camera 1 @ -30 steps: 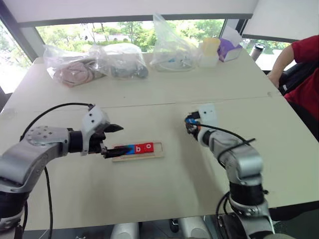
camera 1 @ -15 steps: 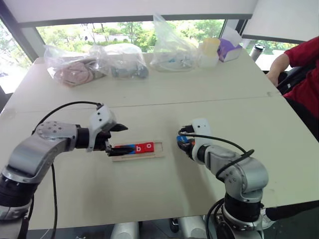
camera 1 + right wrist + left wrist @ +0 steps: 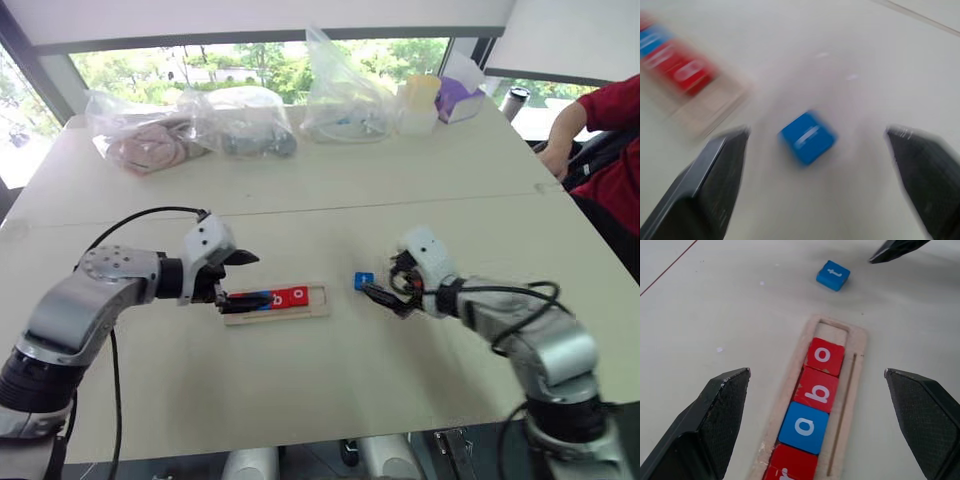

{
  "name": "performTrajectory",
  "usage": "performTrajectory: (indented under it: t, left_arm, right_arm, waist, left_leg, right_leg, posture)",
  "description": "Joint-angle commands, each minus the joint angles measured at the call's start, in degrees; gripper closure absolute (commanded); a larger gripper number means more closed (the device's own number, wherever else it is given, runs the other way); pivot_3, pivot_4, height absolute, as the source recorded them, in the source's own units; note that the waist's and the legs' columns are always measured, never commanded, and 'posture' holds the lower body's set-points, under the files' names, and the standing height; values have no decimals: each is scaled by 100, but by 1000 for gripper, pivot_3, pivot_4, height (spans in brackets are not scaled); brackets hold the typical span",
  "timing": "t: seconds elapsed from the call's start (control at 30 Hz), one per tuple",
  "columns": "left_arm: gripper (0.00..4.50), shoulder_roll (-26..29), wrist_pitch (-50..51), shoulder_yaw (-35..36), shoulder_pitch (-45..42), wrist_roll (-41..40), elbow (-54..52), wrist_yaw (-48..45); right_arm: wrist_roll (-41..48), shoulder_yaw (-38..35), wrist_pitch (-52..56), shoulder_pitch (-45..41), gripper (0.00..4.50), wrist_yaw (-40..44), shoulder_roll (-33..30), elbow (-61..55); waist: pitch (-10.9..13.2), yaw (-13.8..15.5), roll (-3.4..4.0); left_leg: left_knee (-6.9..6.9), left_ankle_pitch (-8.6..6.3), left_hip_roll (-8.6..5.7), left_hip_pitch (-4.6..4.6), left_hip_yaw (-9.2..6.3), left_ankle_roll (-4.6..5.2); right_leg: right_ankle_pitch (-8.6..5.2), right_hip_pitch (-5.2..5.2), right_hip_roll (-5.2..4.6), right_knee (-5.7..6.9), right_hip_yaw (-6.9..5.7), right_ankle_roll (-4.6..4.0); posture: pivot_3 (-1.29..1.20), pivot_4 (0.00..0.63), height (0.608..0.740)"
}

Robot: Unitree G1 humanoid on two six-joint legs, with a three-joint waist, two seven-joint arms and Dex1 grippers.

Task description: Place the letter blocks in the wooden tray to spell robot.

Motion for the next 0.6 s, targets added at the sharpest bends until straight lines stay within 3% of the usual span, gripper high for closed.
performTrajectory:
  t: [0.03,0.27,0.43,0.57,0.6]
  left_arm:
    - [0,304,178,305,26,-325,-443,-292]
    - [0,541,383,459,293,-540,-837,-245]
    - [0,609,407,599,508,-496,-884,-70]
    - [0,722,364,731,740,-471,-901,-18]
    - [0,736,348,757,776,-472,-897,-15]
  right_arm:
    - [27,304,-1707,-95,33,1587,-468,1084]
    - [-732,990,-3847,-983,33,2270,-57,3460]
    - [-1043,1120,-4511,-1537,33,2380,312,4847]
    - [-1069,1106,-4780,-1583,33,2547,425,5167]
    - [-1037,1083,-4800,-1566,267,2585,448,5173]
  waist:
    - [1,-15,-5]
    - [3,-21,-3]
    - [3,19,-3]
    - [3,17,-3]
    - [3,18,-2]
  left_leg:
    - [0,0,3,3,1,0]
    - [11,0,4,7,7,1]
    - [14,0,3,6,6,0]
    - [12,0,3,5,5,0]
    - [13,0,3,5,5,0]
  right_leg:
    - [0,1,3,2,-1,0]
    - [0,3,2,13,3,-6]
    - [3,2,0,19,4,-7]
    - [12,2,-4,20,4,-21]
    - [12,2,-4,20,4,-21]
  posture:
    - [0,150,740]
    - [0,150,740]
    - [0,150,740]
    - [0,150,740]
    - [0,150,740]
